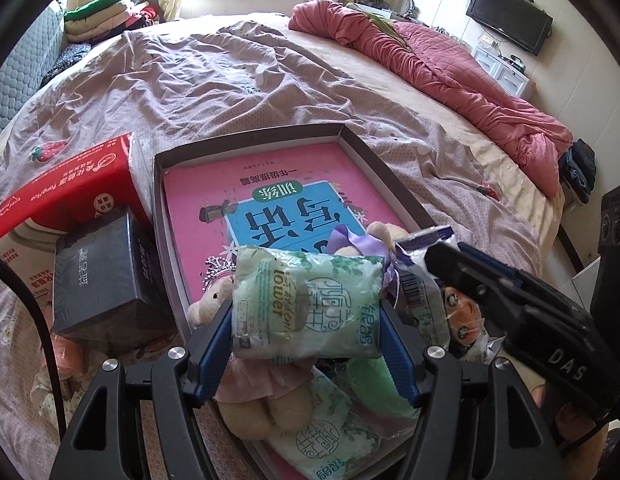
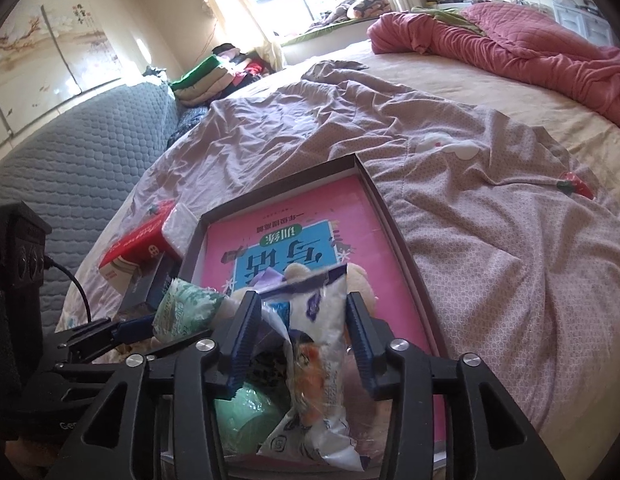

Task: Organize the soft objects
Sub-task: 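Lower and release the white packet with the right tool while the left tool releases the green packet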

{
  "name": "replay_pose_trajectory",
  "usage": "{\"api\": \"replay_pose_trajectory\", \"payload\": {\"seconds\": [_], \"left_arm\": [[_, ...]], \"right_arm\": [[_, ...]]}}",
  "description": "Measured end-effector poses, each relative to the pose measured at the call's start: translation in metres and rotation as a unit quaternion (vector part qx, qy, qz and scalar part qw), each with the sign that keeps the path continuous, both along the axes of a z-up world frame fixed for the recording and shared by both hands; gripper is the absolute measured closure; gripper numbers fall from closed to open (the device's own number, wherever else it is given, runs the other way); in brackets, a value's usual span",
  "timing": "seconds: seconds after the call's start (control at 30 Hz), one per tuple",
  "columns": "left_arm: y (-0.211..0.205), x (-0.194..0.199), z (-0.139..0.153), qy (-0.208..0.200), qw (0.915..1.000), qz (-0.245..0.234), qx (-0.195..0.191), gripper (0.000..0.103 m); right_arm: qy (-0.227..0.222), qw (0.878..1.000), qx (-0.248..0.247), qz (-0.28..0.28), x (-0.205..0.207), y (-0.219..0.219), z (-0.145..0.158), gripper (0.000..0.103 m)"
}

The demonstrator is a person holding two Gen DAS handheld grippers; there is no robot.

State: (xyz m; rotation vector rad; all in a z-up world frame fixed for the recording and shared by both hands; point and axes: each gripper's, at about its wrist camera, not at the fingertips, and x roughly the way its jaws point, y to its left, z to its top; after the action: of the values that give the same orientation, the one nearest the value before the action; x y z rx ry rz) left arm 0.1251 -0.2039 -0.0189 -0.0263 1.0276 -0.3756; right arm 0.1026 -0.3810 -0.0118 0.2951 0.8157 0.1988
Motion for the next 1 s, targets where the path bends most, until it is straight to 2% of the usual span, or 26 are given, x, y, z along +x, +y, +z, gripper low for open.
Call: {"api": "replay_pose_trajectory", "payload": {"seconds": [0.57,0.77,0.87,1.0], "left_arm": [[0.0,-0.004,0.0,0.002,1.0,-0.002,0.006,0.031],[0.004,-0.005,0.003,-0.006,1.0,0.003,0.001,0.025],[0.005,-0.005,0.005,-0.008,0.9999,0.007,0.007,0.024],[0.007,-0.009,0.008,-0.011,0.9999,0.005,0.002,0.021]], "right_arm": [[-0.037,0.999,-0.01,-0.021,-0.006,-0.006,0.013,0.041],[-0.044,0.999,-0.01,-0.017,-0.007,-0.004,0.015,0.04],[-0.047,0.999,-0.011,-0.02,-0.007,-0.005,0.016,0.034],[-0.052,0.998,-0.008,-0.024,-0.009,-0.006,0.018,0.033]]}}
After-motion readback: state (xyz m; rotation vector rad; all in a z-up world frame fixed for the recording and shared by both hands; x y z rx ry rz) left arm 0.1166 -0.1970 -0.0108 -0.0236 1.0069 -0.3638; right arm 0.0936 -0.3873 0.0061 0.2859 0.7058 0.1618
